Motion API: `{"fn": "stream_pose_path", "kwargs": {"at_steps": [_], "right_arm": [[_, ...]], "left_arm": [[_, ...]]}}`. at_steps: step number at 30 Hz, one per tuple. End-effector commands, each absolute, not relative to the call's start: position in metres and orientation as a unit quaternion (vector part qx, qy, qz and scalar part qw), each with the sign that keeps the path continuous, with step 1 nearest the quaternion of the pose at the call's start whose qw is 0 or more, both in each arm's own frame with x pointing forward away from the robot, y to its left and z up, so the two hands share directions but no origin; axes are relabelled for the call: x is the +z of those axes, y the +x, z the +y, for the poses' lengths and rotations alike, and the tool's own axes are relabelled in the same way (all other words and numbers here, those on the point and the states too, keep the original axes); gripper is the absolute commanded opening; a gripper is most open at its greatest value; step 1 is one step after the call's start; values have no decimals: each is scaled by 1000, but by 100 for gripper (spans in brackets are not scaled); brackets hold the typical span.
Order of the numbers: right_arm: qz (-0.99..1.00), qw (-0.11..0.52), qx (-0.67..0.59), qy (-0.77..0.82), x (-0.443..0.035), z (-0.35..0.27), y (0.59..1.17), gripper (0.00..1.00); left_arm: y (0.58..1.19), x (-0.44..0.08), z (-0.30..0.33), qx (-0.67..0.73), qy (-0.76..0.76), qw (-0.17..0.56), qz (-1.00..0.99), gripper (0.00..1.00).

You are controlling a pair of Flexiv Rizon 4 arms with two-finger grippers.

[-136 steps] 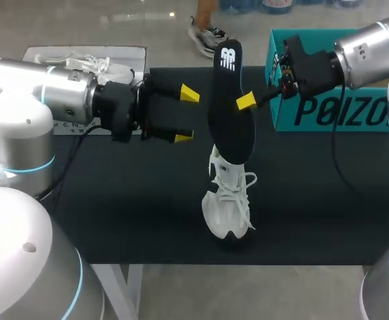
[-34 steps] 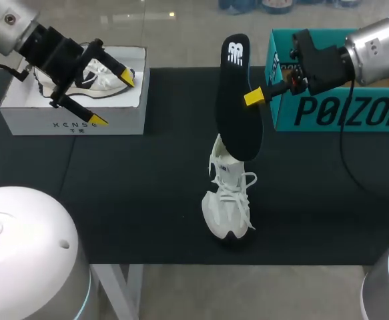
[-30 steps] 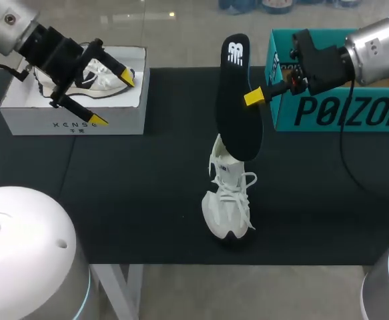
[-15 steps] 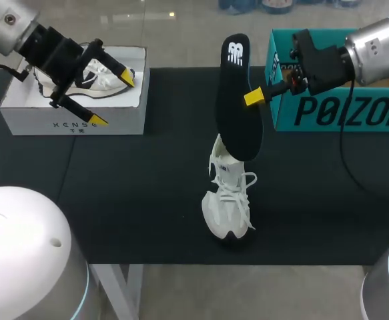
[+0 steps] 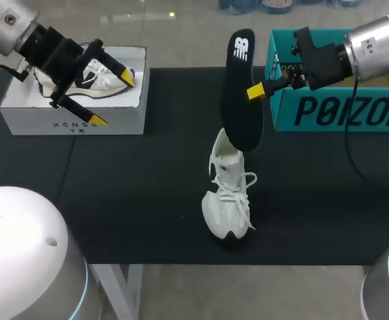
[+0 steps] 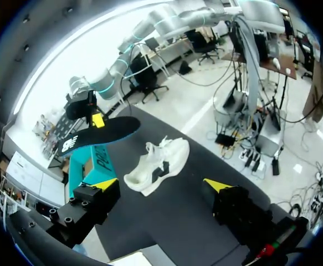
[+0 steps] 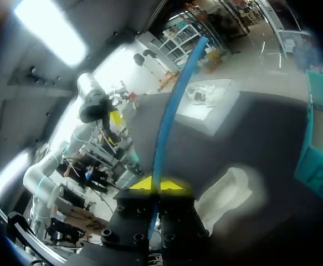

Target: Take the shoe out of the shoebox, open the shoe tongue, remove and reinsert the insole, then place the shoe into the shoebox

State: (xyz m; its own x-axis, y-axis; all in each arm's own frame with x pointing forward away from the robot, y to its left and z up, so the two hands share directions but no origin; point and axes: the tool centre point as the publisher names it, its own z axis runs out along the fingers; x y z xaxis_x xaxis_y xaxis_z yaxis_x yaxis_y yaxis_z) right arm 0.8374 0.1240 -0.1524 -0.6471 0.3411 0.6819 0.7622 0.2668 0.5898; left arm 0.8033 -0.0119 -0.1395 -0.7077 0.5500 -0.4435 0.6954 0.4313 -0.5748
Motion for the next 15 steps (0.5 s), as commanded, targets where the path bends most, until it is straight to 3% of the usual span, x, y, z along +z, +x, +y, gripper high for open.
{"fn": "stream_pose_path", "kwargs": {"at_steps": [1,15], "right_arm": [[-768,214,-489,-353,-173,135,869,0],[-758,210,-521,-331,-226,140,924,0]], "left_arm": [[803,-139,-12,-382,370,94,841,100],[803,-139,-12,-382,370,94,841,100]]}}
